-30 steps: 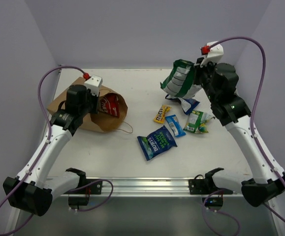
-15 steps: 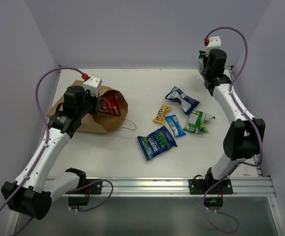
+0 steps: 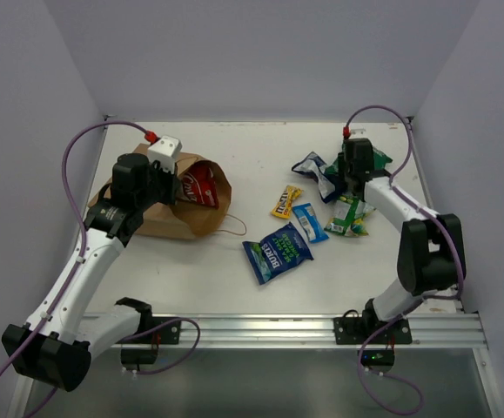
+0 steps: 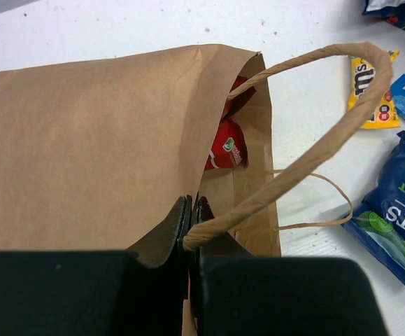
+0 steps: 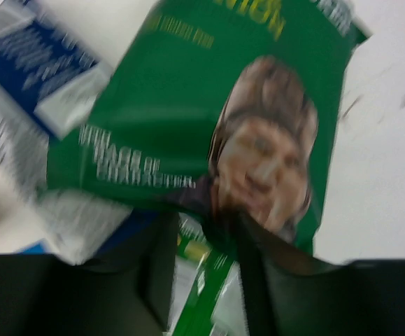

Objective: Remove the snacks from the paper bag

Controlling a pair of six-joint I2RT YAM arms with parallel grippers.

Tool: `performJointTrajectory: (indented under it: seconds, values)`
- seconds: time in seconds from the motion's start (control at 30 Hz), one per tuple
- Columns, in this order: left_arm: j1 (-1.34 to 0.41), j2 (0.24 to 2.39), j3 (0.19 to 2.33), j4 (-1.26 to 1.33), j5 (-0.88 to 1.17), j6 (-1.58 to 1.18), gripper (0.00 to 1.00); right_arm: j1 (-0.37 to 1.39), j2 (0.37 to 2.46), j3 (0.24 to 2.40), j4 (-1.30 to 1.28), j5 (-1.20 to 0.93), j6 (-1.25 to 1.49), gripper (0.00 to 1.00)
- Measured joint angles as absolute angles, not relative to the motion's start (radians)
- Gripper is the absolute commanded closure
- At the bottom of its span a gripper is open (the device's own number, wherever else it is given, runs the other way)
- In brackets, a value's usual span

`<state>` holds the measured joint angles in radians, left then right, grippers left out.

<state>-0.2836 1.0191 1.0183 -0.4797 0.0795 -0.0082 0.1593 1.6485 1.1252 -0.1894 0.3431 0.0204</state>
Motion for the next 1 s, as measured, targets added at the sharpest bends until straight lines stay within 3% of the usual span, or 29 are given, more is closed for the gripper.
performJointTrajectory:
  seconds: [0.03,0.17,0.27,0.47,0.7,1.0]
  values:
    - [-0.284,1.019,1.019,-0.48,0.086,-0.008,1.0,0.182,1.606,1.093,-0.226,0.334,0.048,0.35]
    - [-0.284,1.019,1.019,-0.48,0.103,-0.009,1.0,0.298,1.394,1.056,-0.318,0.285,0.13,0.15]
    - [-0.284,1.019,1.019,-0.481,0.107,-0.01,1.0,0.355,1.234,1.056,-0.304,0.205,0.179,0.06]
    - [-0.284,1.019,1.054,-0.503,0.127,-0.019,1.0,0.537,1.131,1.062,-0.188,0.02,0.232,0.05]
    - [-0.284,1.018,1.1,-0.505,0.162,-0.043,1.0,0.804,1.371,1.079,-0.047,-0.131,0.249,0.05]
    - [-0.284,1.018,1.129,-0.525,0.222,-0.068,1.0,0.831,1.589,1.181,0.08,-0.139,0.249,0.03]
